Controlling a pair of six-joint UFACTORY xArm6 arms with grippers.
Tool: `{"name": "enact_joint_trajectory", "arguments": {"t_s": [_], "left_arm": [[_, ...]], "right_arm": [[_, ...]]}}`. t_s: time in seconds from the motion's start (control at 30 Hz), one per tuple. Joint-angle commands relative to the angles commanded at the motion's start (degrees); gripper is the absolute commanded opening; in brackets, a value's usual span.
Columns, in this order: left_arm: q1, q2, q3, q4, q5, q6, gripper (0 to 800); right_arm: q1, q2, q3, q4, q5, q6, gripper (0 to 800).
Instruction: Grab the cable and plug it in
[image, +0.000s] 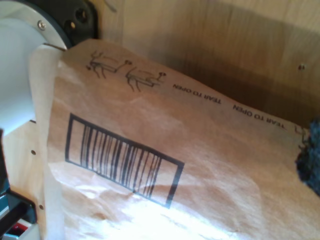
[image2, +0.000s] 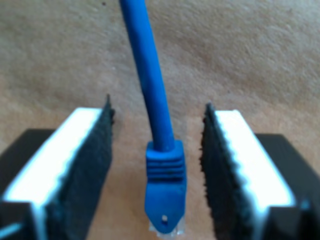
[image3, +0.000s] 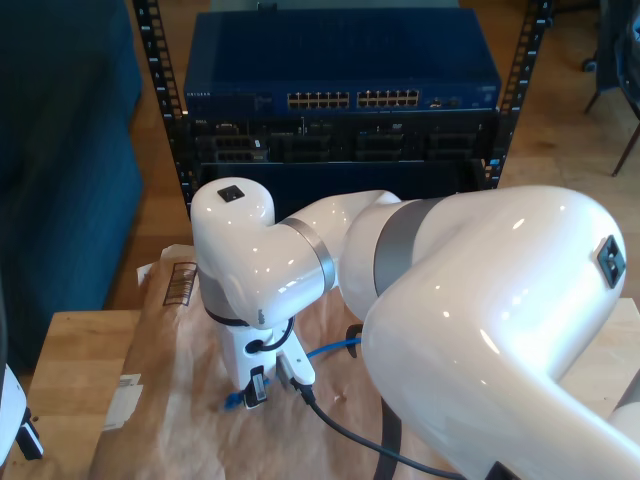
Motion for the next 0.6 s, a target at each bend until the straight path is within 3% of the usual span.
{"name": "enact_joint_trajectory", "arguments": {"t_s": [0.1,0.3,0.37,0.6], "left_arm": [[0.0,0.0,0.0,0.0,0.0,0.0,800],[0.0,0.0,-0.09,0.0,0.0,0.0,800],[0.0,0.0,0.0,0.0,0.0,0.0,800],[-0.09,0.0,-0.53,-1.14,0.44,0.0,800]], "right_arm": [[-0.09,0.0,0.35,0.0,0.0,0.0,241],[0.0,-0.18,0.44,-0.35,-1.05,0.0,52],[0.09,-0.26,0.53,-1.67,-1.76,0.0,23],[-1.41,-3.34,2.11,-1.93,-1.67,0.35,4]]}}
